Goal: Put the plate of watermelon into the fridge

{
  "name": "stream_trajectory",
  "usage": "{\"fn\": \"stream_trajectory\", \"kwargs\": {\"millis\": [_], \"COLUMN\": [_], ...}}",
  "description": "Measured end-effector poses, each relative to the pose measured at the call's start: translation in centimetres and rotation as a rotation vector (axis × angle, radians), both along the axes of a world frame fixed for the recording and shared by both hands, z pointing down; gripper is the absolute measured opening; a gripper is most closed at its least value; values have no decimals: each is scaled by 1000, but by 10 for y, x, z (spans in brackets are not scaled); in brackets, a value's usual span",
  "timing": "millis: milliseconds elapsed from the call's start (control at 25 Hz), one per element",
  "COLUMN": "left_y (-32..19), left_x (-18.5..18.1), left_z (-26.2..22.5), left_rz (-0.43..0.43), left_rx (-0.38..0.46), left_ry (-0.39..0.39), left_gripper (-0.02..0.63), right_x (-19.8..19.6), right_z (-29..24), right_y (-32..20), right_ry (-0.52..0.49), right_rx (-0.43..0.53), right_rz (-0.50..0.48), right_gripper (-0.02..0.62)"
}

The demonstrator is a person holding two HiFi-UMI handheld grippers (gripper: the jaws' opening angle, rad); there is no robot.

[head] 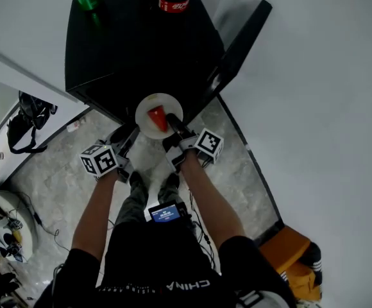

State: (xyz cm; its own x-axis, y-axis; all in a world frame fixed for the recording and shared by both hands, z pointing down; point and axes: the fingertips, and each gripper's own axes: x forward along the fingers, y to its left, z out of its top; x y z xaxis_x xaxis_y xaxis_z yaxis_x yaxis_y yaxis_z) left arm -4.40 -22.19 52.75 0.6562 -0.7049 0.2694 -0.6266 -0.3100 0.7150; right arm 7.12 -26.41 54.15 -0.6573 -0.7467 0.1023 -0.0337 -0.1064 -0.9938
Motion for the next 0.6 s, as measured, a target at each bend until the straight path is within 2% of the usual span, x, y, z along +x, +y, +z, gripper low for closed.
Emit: {"fn": "stream_trajectory", "kwargs": {"millis": [600], "left_y": [-45], "left_x": [7], "left_z": [75], "left_rz": [-81], "left_rx": [-40], "left_ry": [39], "left_gripper": [112], "right_x": [-10], "right_z": [77], "right_y": [-60], "right_ry": [-26], "right_rx": [0], "right_rz": [3], "right_gripper": [32]}}
